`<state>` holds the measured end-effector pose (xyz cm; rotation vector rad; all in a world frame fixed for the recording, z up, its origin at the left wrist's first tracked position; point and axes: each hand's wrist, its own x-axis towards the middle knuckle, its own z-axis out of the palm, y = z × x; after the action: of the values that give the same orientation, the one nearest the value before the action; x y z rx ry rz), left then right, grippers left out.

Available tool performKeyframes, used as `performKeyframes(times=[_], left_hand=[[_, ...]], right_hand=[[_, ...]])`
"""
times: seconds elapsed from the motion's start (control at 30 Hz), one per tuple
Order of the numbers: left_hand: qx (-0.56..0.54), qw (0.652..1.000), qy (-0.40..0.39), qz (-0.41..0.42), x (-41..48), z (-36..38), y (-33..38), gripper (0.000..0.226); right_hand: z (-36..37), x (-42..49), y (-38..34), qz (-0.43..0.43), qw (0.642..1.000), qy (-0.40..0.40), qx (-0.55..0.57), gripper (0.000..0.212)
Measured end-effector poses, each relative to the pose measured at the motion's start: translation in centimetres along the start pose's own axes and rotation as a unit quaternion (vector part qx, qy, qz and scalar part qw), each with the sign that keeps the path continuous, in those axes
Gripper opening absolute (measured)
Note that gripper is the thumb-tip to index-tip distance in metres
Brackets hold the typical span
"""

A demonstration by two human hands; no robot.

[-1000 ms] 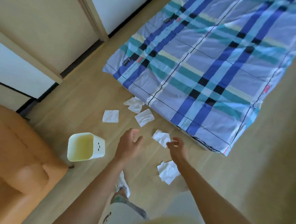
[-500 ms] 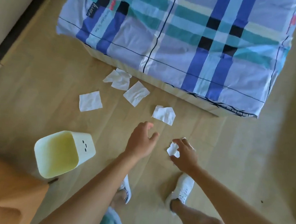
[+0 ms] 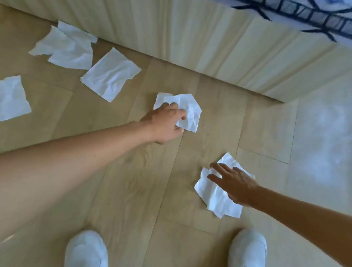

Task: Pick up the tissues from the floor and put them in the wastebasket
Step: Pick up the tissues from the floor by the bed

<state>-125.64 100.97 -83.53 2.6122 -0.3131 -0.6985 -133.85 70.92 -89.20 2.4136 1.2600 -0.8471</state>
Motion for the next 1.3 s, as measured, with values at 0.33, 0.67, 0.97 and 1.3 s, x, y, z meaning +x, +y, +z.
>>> performKeyframes(times=[0.33,0.67,0.97,1.3], left_hand=[[0.175,0.983,0.018,0.058,8.3,6.7,-2.9,0.065],[0.123,0.992,0.036,0.010,5.9,8.0,-5.5,0.030],[-0.541,0.822,0.159,-0.083,0.4,-1.3,-8.4,0.019],[-0.367,0.719,0.396,-0.437,-6.9,-5.9,-27.6,0.025]], right_hand=[[5.4,2.0,2.5,-0.080,0.989,0.117,-0.033,0.074],[-4.9,6.9,2.9,0.013,0.953,0.216,0.211,0.022],[-18.8,17.4,0.5,-0.039,0.886,0.300,0.353,0.022],[-27.7,29.9,-4.4,0.013,0.880,0.280,0.384,0.057]])
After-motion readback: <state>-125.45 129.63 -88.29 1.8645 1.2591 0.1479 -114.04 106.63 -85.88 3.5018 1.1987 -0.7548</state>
